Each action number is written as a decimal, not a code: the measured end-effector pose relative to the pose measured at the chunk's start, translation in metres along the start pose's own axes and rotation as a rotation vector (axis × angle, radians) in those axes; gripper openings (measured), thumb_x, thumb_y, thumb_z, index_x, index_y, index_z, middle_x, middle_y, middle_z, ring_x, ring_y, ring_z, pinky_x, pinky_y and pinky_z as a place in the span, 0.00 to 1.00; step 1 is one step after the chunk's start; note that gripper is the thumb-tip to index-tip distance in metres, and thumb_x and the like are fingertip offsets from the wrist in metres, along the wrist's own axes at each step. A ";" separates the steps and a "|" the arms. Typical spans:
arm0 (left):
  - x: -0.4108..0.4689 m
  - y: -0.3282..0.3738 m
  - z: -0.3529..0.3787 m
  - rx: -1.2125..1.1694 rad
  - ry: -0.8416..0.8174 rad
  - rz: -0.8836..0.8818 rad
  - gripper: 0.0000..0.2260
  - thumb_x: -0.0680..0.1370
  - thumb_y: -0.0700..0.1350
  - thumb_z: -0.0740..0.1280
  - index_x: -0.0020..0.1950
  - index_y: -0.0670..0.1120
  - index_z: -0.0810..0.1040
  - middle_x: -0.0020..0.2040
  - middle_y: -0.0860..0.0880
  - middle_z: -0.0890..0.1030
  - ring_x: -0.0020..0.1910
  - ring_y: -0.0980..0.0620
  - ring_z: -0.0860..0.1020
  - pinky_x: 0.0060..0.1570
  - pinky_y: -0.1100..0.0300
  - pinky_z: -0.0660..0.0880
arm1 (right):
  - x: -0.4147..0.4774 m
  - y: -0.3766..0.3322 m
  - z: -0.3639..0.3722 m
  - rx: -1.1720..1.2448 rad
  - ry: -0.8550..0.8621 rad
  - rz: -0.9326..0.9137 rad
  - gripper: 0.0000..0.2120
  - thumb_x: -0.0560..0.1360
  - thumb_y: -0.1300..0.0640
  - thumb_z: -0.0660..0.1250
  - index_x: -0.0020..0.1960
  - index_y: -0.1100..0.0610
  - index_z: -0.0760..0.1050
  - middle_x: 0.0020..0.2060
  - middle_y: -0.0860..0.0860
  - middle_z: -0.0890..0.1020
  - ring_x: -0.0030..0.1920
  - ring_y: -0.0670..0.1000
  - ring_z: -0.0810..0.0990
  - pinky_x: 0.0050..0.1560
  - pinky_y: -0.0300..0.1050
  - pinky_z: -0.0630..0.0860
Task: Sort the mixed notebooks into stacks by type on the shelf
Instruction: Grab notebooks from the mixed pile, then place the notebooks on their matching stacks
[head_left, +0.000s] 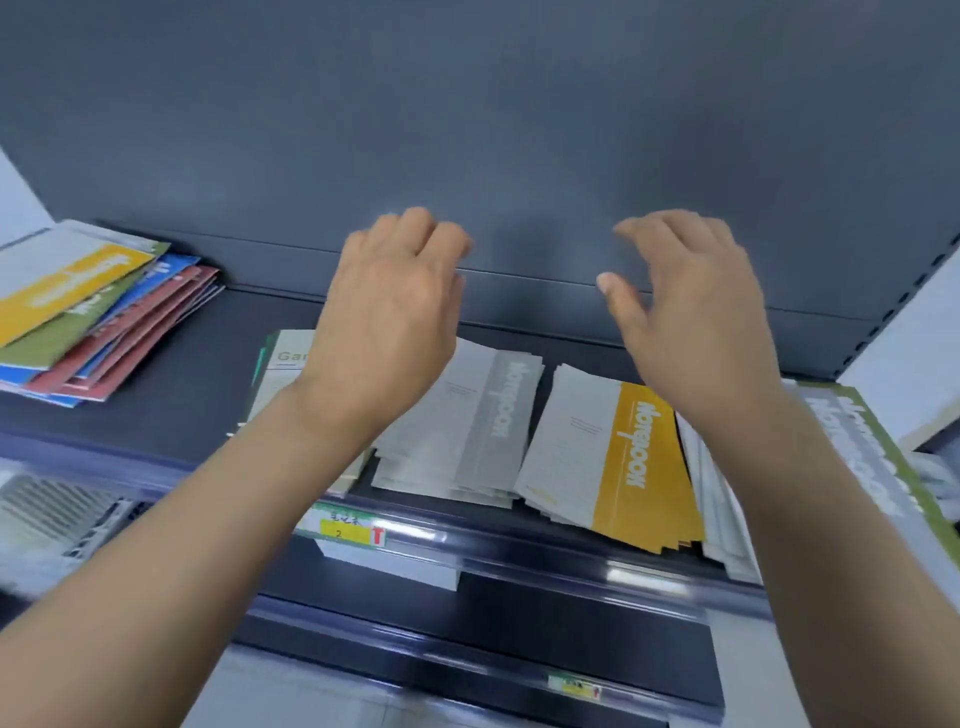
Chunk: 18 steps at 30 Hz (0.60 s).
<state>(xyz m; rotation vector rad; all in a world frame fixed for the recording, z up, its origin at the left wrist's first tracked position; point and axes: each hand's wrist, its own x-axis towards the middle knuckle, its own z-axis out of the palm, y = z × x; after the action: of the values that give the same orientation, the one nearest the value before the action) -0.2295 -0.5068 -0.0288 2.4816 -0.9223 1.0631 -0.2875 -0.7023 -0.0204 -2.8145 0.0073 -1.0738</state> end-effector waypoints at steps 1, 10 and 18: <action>-0.006 -0.015 -0.010 0.027 0.007 -0.019 0.06 0.73 0.35 0.63 0.48 0.38 0.77 0.42 0.40 0.76 0.39 0.39 0.74 0.39 0.51 0.65 | 0.006 -0.019 0.002 0.024 0.004 -0.019 0.14 0.75 0.59 0.65 0.59 0.62 0.74 0.56 0.59 0.77 0.56 0.62 0.73 0.53 0.54 0.69; -0.065 -0.162 -0.110 0.097 0.096 -0.073 0.07 0.72 0.36 0.64 0.49 0.38 0.77 0.43 0.39 0.76 0.40 0.37 0.75 0.40 0.47 0.73 | 0.045 -0.218 0.021 0.132 -0.035 -0.157 0.16 0.77 0.55 0.63 0.63 0.60 0.72 0.60 0.55 0.75 0.61 0.59 0.70 0.58 0.49 0.63; -0.117 -0.286 -0.181 0.147 0.124 -0.130 0.09 0.74 0.38 0.64 0.53 0.38 0.77 0.47 0.39 0.78 0.44 0.37 0.76 0.43 0.45 0.73 | 0.068 -0.368 0.056 0.171 -0.055 -0.200 0.16 0.77 0.55 0.63 0.63 0.59 0.71 0.61 0.55 0.75 0.61 0.58 0.69 0.57 0.48 0.62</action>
<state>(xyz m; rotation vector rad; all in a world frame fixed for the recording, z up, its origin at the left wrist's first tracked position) -0.2011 -0.1516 0.0067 2.5187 -0.6590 1.2648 -0.2146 -0.3339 0.0286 -2.7324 -0.3612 -0.9811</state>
